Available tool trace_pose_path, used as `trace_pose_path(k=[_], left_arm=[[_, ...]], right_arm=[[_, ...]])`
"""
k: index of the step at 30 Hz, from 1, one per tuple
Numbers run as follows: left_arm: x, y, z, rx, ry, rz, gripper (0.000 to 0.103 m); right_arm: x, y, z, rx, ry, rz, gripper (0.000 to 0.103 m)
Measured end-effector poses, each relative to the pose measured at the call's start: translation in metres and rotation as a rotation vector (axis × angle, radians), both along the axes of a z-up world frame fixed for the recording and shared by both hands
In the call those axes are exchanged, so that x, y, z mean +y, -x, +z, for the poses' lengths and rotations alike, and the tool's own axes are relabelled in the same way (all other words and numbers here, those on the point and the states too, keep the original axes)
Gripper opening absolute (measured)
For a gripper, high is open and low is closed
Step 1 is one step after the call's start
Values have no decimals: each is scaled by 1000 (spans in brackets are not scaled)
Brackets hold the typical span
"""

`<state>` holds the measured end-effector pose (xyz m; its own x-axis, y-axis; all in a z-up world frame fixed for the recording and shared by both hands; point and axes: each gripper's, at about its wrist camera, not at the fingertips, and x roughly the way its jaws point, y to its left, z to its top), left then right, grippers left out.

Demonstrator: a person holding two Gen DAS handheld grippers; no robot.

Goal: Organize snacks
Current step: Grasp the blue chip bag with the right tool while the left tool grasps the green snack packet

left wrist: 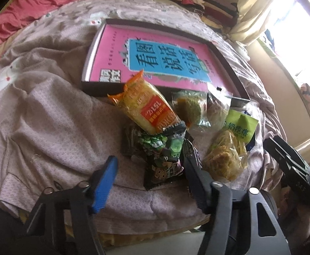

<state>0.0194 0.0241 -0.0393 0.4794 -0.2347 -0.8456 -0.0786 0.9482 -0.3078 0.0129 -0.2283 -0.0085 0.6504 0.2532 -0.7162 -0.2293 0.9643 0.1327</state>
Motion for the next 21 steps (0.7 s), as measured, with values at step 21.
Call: trace_pose_path(k=[21], left_arm=[[-8,-11,-9,12,25,-37,43]], right_arm=[[13,-45,-31,66,32,145,57]])
